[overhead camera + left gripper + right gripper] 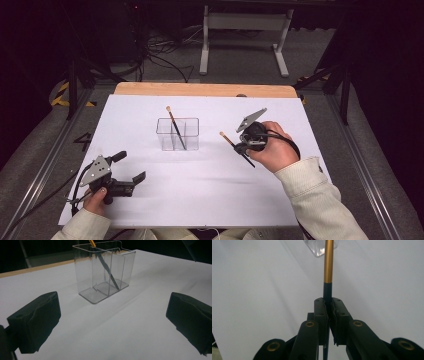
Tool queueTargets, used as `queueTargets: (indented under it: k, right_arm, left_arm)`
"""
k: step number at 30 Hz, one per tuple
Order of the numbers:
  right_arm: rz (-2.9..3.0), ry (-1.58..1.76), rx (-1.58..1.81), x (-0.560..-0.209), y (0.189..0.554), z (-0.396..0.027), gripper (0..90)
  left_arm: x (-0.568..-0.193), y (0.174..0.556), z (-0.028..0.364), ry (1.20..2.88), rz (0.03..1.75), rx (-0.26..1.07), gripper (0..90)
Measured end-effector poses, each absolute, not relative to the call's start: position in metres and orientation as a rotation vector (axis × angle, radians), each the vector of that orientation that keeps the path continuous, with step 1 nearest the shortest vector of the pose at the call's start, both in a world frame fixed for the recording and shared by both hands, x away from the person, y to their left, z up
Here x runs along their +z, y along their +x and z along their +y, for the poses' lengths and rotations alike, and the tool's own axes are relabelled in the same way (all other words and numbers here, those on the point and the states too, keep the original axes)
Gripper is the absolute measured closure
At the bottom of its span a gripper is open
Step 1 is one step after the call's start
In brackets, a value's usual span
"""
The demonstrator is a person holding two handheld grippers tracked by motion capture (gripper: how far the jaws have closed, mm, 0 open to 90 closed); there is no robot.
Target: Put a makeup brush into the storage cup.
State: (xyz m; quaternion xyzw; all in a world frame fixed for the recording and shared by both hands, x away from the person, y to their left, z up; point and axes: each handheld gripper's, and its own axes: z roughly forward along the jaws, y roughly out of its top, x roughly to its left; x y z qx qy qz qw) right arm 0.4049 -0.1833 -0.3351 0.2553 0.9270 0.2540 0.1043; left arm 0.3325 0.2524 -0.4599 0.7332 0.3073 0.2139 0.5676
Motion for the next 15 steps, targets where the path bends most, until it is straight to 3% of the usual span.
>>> queueTargets:
  k: [15]
  right_arm:
    - [2.567,0.741,1.063,-0.3257,0.3954,-0.1935,84.3]
  left_arm:
    - [-0.46,0.3326,0.2523,1.722,0.721,0.502,0.2]
